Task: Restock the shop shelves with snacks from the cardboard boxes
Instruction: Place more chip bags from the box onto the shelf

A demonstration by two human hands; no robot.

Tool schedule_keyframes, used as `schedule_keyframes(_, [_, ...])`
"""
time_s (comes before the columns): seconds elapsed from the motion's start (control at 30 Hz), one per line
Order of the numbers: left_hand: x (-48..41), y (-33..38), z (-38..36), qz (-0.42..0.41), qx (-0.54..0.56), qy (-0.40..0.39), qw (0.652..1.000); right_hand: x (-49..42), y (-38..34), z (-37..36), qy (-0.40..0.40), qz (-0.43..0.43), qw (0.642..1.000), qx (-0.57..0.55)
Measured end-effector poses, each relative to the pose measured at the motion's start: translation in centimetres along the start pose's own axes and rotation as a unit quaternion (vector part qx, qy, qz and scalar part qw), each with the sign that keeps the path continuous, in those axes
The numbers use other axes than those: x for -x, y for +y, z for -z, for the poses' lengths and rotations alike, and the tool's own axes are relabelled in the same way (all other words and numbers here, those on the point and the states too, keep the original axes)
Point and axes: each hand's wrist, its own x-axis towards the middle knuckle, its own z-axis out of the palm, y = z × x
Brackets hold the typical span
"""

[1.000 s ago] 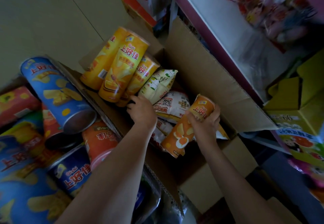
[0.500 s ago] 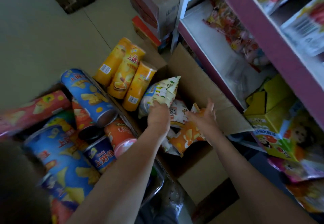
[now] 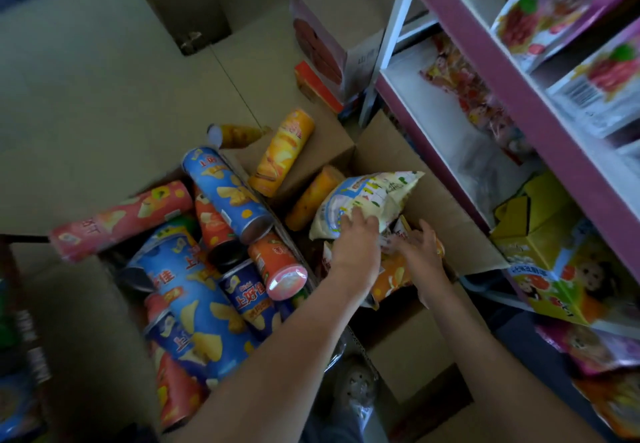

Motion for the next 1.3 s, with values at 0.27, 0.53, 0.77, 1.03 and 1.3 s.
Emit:
schedule_keyframes(0.27, [8.6, 3.2, 10.0, -0.054, 0.09, 0.065, 0.992, 7.6, -8.2, 4.4, -0.064, 0.055, 0.995, -0.051])
schedule_keyframes(0.53, [19.8, 4.0, 22.9, -0.155, 0.218, 0.126, 0.955, 19.0, -16.5, 11.0, -0.204, 0.145, 0.967, -0.038])
schedule_keyframes(0.77, [27.1, 6.3, 28.6, -0.146, 0.404, 0.061, 0.901, 31.3, -18.2, 17.3, -0.2, 0.154, 0.962, -0.102])
schedule_keyframes(1.03, [34.9, 18.2, 31.2, -0.178, 0.462, -0.07, 0.866, 47.4, -14.6, 26.7, -0.082, 0.171, 0.963, -0.192])
schedule_keyframes(1.3, [48.5, 32.9, 22.5, -0.435, 0.335, -0.28, 0.787, 63.0, -4.7, 37.3, 0.123, 0.218, 0.884, -0.396])
